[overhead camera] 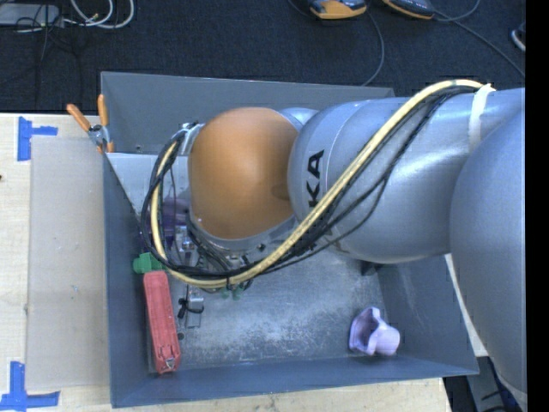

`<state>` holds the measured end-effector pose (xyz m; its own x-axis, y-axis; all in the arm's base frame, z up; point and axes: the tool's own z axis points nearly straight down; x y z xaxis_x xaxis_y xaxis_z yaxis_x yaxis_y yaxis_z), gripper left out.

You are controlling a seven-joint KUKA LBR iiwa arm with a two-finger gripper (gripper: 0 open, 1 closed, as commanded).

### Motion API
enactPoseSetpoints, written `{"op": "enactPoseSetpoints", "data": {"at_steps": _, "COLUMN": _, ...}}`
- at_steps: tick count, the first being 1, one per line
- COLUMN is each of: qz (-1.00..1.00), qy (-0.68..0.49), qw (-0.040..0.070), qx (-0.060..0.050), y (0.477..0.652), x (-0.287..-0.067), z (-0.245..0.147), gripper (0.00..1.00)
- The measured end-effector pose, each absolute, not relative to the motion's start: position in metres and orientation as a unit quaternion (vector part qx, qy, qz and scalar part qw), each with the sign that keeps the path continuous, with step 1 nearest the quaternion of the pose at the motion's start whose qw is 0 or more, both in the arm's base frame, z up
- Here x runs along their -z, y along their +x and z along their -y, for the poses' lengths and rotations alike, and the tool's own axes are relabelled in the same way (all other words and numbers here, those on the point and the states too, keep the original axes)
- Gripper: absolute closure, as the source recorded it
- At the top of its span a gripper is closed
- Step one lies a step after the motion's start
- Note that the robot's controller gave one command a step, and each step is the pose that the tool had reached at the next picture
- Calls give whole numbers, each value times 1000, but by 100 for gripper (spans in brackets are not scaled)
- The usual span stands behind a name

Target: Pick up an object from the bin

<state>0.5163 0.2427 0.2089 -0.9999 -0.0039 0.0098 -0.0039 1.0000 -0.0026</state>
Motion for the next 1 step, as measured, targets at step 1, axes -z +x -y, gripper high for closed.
{"op": "enactPoseSetpoints", "data": {"at_steps": 1, "qz": 1000, "qy": -1, "qw": 1, "qx": 0, "y": 518, "x": -213, "z": -241, "gripper": 0}}
